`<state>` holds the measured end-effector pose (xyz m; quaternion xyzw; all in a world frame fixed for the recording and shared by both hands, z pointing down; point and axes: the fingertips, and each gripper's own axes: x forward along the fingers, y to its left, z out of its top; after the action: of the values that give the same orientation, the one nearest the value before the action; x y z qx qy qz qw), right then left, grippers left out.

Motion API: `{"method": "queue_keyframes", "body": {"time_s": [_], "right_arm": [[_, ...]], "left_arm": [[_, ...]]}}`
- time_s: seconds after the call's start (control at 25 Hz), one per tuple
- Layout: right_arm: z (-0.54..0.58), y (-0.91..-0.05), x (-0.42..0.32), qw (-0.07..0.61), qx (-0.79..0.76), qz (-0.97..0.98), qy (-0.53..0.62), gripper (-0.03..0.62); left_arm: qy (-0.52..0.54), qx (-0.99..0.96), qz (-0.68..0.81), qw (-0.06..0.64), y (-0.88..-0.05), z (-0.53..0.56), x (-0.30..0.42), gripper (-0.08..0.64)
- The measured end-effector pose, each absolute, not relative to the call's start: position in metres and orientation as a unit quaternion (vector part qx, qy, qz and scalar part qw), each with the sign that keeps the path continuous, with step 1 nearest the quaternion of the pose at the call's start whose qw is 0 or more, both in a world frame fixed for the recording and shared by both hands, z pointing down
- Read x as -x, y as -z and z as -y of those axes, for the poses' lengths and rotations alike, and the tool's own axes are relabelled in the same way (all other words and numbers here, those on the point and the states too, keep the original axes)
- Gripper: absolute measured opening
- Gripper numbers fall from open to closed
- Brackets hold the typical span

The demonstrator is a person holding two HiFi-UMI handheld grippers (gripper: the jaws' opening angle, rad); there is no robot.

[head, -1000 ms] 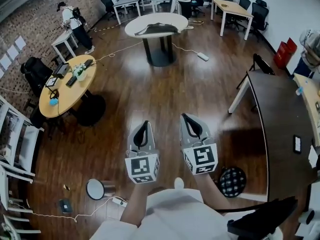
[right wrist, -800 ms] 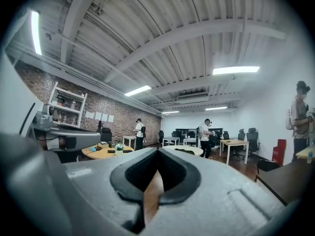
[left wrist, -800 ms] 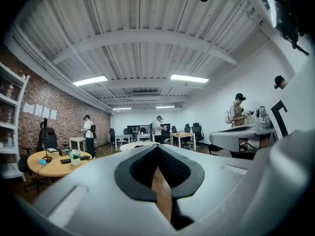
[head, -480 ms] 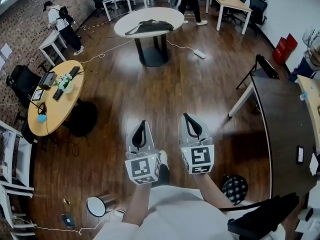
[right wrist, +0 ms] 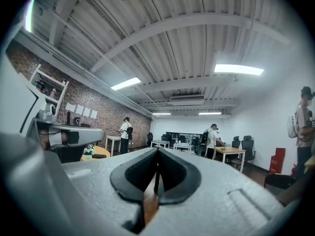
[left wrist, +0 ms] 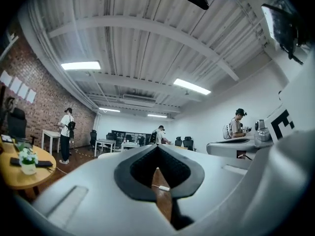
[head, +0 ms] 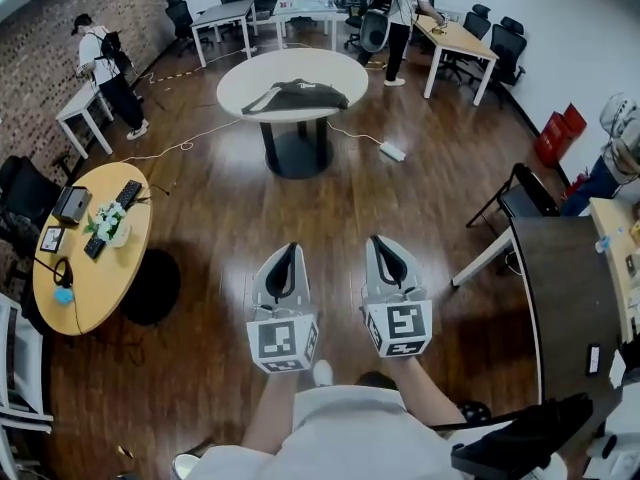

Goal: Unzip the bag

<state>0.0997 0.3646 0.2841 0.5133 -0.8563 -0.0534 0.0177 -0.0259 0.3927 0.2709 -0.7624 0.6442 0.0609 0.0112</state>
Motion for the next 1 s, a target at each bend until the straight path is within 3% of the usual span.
{"method": "queue_keyframes", "body": {"time_s": [0.36, 0.76, 1.0], "right_arm": [[-0.245, -0.307, -0.067, 0.021, -0.490, 0.871, 0.042, -0.011], [0.023, -0.300, -0.055, 0.005, -0.478, 0.878, 0.019, -0.011], [0.114, -0.327, -0.053, 0.010, -0.464, 0.886, -0.006, -0.011]], "left_arm": [[-0.048, 0.762, -0.646, -0.026, -0.304, -0.267, 0.045, 0.015], [-0.029, 0.753, -0.658, 0.004, -0.288, -0.032, 0.065, 0.015], [-0.013, 0.737, -0.676, -0.005, -0.310, 0.062, 0.078, 0.015]]}}
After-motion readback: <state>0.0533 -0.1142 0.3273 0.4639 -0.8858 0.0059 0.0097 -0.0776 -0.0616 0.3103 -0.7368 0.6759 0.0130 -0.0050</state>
